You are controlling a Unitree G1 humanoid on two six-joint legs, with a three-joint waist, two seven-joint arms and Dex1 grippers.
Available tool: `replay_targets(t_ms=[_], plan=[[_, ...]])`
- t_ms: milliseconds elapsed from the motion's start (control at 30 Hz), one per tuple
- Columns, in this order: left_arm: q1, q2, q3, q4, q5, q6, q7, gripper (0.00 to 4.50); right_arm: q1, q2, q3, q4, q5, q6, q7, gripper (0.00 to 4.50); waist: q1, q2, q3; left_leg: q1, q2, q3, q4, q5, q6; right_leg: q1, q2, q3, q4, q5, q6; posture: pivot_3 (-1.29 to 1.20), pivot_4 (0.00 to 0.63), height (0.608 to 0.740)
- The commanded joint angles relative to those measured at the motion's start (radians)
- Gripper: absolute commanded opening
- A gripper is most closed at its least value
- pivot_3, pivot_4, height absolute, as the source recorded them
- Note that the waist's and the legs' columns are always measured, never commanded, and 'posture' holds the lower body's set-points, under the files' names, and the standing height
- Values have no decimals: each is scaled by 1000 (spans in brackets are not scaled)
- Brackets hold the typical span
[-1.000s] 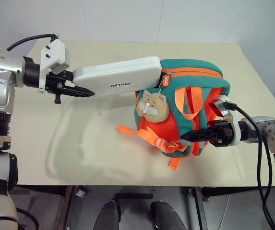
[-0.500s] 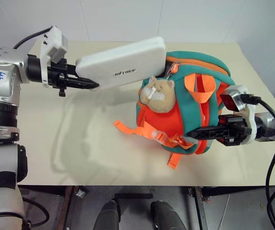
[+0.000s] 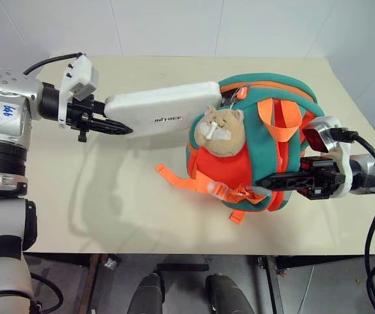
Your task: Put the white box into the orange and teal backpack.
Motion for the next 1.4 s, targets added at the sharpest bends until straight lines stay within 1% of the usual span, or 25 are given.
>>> replay_targets(t_ms=[33, 167, 233, 300, 400, 467, 533, 600, 700, 800, 933, 1067, 1100, 1133, 1200, 1300, 1400], plan=[[-48, -10, -64, -28, 29, -39, -112, 1290, -3, -18, 4, -19, 0, -23, 23, 139, 0, 0, 0, 0, 0, 0, 0, 0, 0, 0, 0, 0, 0, 0, 0, 0, 150, 740], [-136, -104, -140, 11, 40, -46, -112, 1290, -18, -8, 28, -8, -11, -37, 32, 139, 6, 0, 0, -1, -1, -1, 1, 0, 0, 0, 0, -1, 0, 0, 0, 0, 150, 740], [-168, -147, -156, 32, 36, -41, -112, 1290, -23, -4, 36, -4, -13, -42, 34, 139, 3, 0, 0, -2, -1, -1, 2, 0, 0, 0, -1, -1, 0, 0, 1, 0, 150, 740], [-212, -232, -161, 69, 29, -15, -106, 1290, -22, 4, 45, -8, -12, -46, 33, 139, 1, 0, 0, -2, -1, -1, 2, 0, 0, 0, 0, -1, 0, 0, 1, 0, 150, 740], [-258, -327, -164, 125, 41, -6, -92, 1290, -17, 13, 52, -16, -9, -47, 31, 139, 2, 0, 0, -3, -1, -2, 1, 0, 0, -1, 0, -1, 0, 0, 1, 0, 150, 740], [-277, -384, -171, 153, 49, 6, -87, 1290, -11, 19, 52, -26, -5, -44, 25, 139, -7, 0, 0, -6, -1, -1, 2, 0, 0, -5, 0, 0, 1, 0, 1, 0, 150, 740], [-291, -438, -179, 181, 60, 8, -74, 1290, -3, 24, 50, -34, -2, -41, 20, 139, -3, 0, 0, -13, -1, 0, 3, 0, 0, -13, 1, 1, 5, 0, 1, 0, 150, 740], [-304, -478, -179, 211, 78, 7, -62, 1290, 1, 28, 48, -40, 1, -38, 14, 139, 1, 0, 0, -13, -1, -1, 3, 0, 0, -14, 1, 0, 6, -1, 1, 0, 150, 740], [-315, -504, -194, 229, 106, 14, -97, 1290, 8, 31, 43, -48, 8, -35, 5, 139, 2, 0, 0, -14, -1, -1, 4, 0, 0, -14, 0, 0, 6, -1, 1, 0, 150, 740], [-320, -517, -248, 233, 134, -10, -112, 1290, 24, 37, 35, -57, 16, -36, -10, 139, 2, 0, 0, -14, -2, -1, 6, 0, 0, -13, 0, 0, 7, -1, 2, 0, 150, 740], [-317, -532, -213, 235, 138, -9, -101, 1290, 33, 50, 26, -67, 27, -35, -34, 139, 2, 0, 0, -13, -2, -2, 7, 0, 0, -12, 0, 0, 8, -1, 2, 0, 150, 740], [-288, -488, -177, 197, 127, -18, -94, 1290, 46, 52, 12, -74, 37, -34, -49, 139, 2, 0, 0, -13, -1, -2, 7, 0, 0, -12, 0, 0, 8, -1, 2, 0, 150, 740], [-282, -473, -163, 184, 118, -8, -96, 1985, 49, 52, 10, -74, 37, -35, -53, 127, 2, 0, 0, -13, -1, -2, 7, 0, 0, -12, 0, 0, 8, -1, 2, 0, 150, 740], [-274, -451, -143, 170, 107, -1, -92, 2178, 50, 52, 9, -73, 38, -35, -56, 127, 2, 0, 0, -13, -1, -2, 7, 0, 0, -12, 0, 0, 8, -1, 2, 0, 150, 740], [-261, -418, -113, 151, 92, 8, -77, 2810, 51, 54, 8, -72, 38, -38, -61, 127, -2, 0, 0, -13, -1, -2, 7, 0, 0, -12, 0, 0, 8, -1, 2, 0, 150, 740], [-230, -341, -62, 123, 68, -19, -78, 3623, 44, 61, 15, -64, 34, -43, -64, 127, -6, 0, 0, -13, -1, -2, 7, 0, 0, -13, 1, 1, 9, -1, 2, 0, 150, 740], [-202, -293, -16, 94, 40, -25, -63, 3623, 36, 68, 23, -56, 28, -46, -66, 127, -2, 0, 0, -13, 0, -2, 7, 0, 0, -13, 1, 0, 10, -1, 2, 0, 150, 740]])
